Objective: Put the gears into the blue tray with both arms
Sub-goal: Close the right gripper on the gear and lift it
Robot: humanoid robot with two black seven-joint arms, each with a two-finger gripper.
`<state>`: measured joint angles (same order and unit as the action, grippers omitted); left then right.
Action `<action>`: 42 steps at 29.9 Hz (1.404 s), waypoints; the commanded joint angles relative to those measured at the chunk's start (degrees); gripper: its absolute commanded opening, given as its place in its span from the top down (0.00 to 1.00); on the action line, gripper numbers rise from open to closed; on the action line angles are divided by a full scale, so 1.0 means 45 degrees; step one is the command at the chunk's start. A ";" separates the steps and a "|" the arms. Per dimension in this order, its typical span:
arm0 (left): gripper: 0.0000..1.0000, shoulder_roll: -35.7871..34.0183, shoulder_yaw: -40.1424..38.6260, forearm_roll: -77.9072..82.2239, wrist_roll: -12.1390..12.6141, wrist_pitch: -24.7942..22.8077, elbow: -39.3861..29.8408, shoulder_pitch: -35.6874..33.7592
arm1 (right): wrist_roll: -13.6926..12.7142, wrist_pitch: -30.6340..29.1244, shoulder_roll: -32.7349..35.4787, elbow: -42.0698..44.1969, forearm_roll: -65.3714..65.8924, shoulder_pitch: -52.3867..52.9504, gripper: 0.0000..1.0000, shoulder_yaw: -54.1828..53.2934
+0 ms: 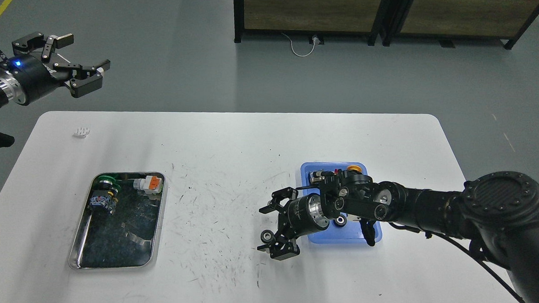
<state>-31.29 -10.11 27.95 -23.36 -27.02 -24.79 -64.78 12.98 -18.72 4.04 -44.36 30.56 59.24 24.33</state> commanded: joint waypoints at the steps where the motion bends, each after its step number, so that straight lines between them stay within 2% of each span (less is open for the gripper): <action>1: 0.02 -0.0137 0.0001 0.0000 -0.0004 -0.0030 0.0002 0.0000 | 0.0006 0.0000 -0.0330 0.0208 -0.0033 0.0001 0.06 0.0100; 19: 0.02 -0.0196 0.0001 0.0000 -0.0004 -0.0011 0.0002 -0.0078 | 0.0006 -0.0137 -0.0155 0.0345 0.0006 -0.0136 0.18 0.0355; 42: 0.02 -0.0215 0.0001 0.0019 0.0054 0.0009 0.0002 -0.0097 | -0.0053 -0.0235 -0.0115 0.0404 0.0338 -0.0175 0.54 0.0355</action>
<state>-32.17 -10.10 28.01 -23.18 -27.06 -24.78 -65.21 12.77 -19.79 3.50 -42.54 31.73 58.44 25.93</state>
